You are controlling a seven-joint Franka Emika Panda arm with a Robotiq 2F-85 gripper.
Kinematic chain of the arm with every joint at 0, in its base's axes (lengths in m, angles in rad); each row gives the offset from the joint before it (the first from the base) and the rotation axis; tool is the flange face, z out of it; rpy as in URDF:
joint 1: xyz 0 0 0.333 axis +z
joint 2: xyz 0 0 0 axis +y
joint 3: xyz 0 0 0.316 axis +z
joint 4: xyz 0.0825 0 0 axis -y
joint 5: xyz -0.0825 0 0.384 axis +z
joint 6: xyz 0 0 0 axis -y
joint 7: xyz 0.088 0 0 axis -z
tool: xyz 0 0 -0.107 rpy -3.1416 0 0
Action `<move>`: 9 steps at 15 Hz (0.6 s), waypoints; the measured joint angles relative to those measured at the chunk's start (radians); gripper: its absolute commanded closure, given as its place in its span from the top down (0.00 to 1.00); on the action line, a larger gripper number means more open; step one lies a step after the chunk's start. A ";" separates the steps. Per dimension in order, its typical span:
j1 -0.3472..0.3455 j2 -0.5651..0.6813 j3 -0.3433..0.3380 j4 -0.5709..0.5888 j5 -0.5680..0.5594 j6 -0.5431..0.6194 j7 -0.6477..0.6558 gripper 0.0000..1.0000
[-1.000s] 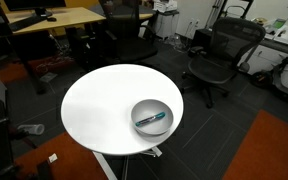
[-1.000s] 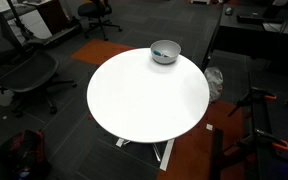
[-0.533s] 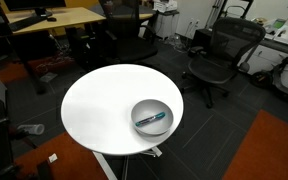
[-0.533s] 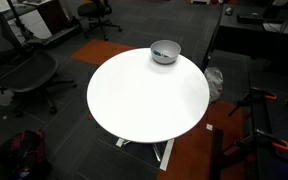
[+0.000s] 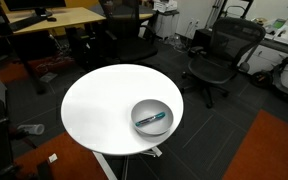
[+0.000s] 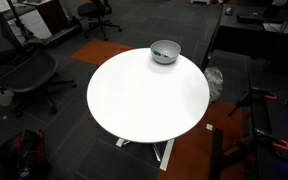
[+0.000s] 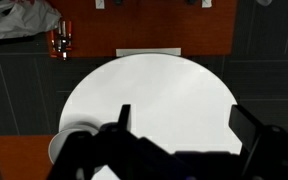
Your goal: Remove the marker from the bowl
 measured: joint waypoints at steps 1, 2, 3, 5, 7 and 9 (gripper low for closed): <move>0.000 0.001 0.000 0.001 0.000 0.008 0.000 1.00; 0.000 0.004 0.000 0.005 0.000 0.018 0.000 1.00; 0.000 0.010 0.000 0.011 0.000 0.032 0.000 1.00; 0.000 0.029 0.000 0.034 -0.001 0.059 0.000 1.00; -0.003 0.059 -0.001 0.068 -0.004 0.083 0.000 1.00; -0.013 0.097 -0.005 0.108 -0.010 0.100 0.000 1.00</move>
